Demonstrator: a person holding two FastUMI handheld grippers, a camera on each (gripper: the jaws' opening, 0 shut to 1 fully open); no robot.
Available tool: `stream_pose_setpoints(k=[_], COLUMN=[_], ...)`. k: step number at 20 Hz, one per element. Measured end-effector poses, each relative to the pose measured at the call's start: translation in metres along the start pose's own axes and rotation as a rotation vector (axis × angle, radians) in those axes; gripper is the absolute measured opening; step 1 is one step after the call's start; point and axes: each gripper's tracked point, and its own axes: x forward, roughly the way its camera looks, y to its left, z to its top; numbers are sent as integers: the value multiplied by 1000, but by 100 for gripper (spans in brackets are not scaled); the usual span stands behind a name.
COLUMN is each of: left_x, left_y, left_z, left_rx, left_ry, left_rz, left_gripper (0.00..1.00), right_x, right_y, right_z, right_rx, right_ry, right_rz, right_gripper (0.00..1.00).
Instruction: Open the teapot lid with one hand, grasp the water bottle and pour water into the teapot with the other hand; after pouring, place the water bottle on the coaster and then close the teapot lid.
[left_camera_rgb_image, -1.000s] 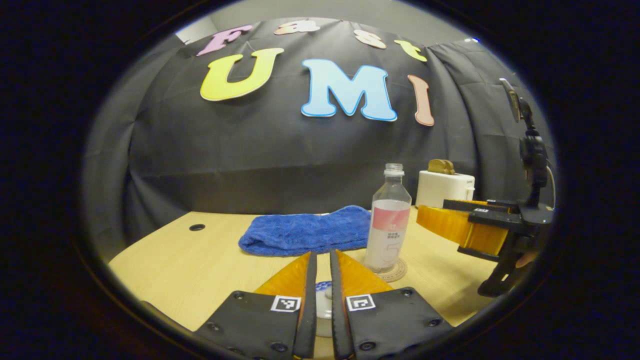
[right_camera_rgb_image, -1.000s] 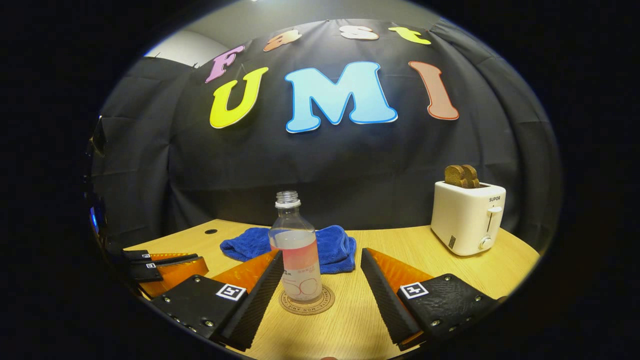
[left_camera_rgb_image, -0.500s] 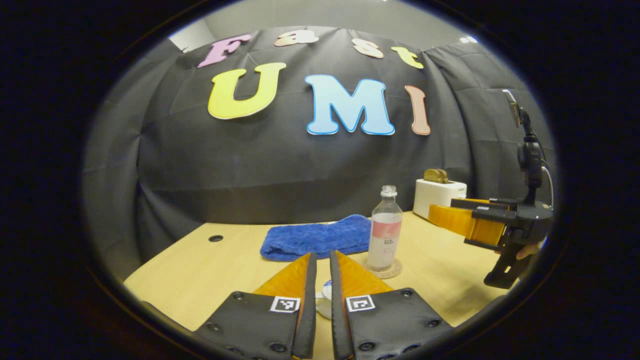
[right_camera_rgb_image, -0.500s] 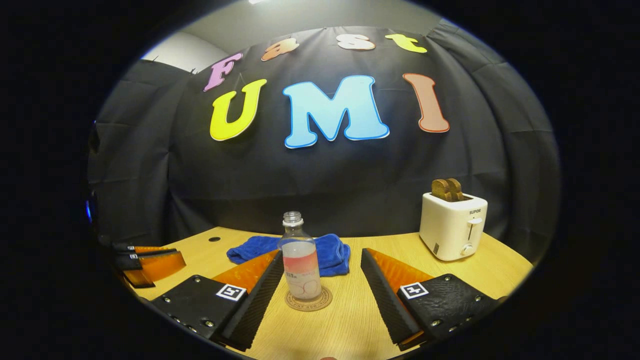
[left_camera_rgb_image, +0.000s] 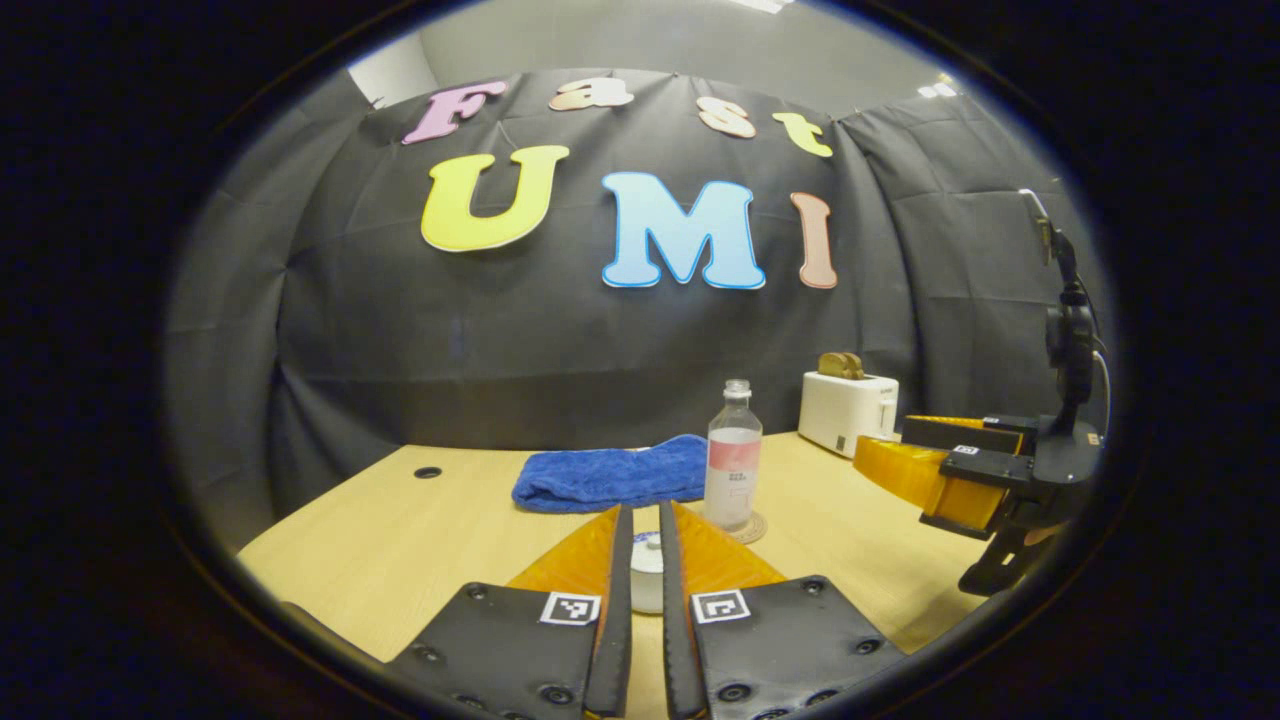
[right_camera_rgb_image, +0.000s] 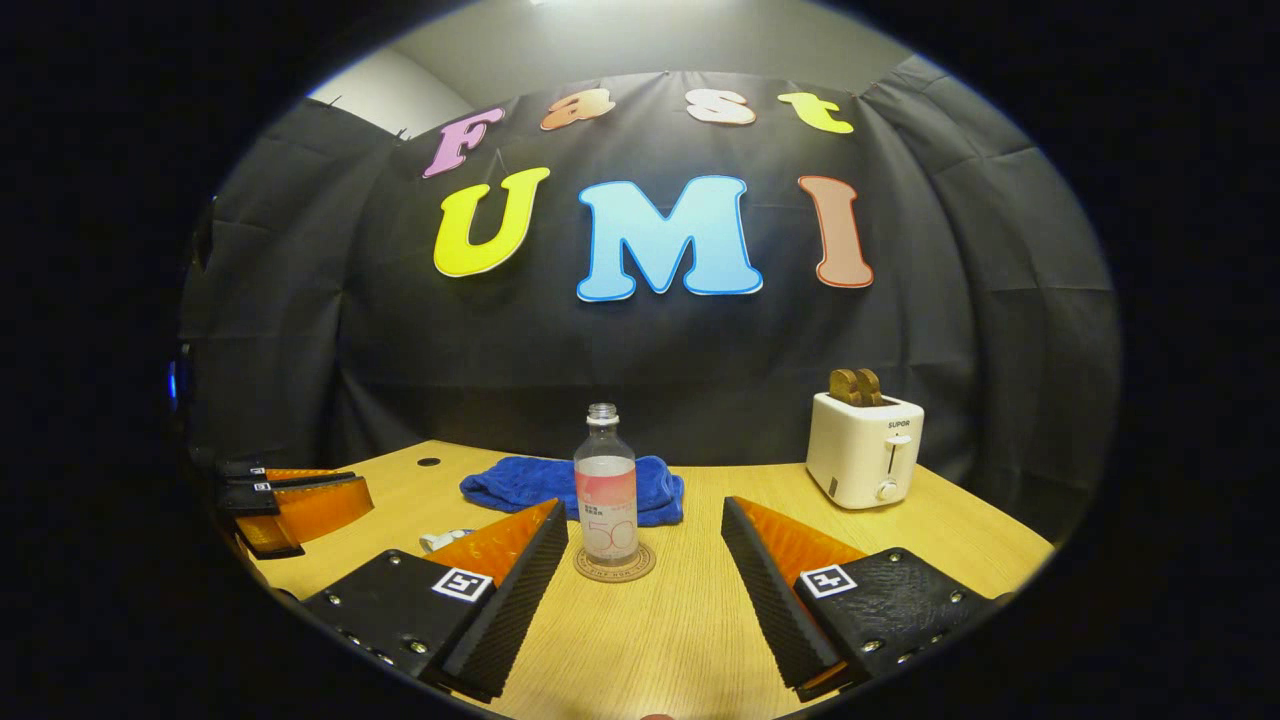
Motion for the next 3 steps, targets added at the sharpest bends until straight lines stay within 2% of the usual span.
stream_pose_setpoints(k=[1, 2, 3], left_x=[-5, -9, -13], left_y=[0, 1, 0], left_z=[0, 2, 2], left_rx=[-3, -4, -6], left_ry=[-4, -9, -14], left_rz=[2, 6, 10], left_gripper=[23, 20, 23], right_x=[-4, -8, -12], right_y=[1, 0, -1], right_z=[-2, -2, -3], right_rx=[6, 8, 7], right_ry=[0, 0, -3], right_rz=[0, -3, -9], right_gripper=[96, 96, 96])
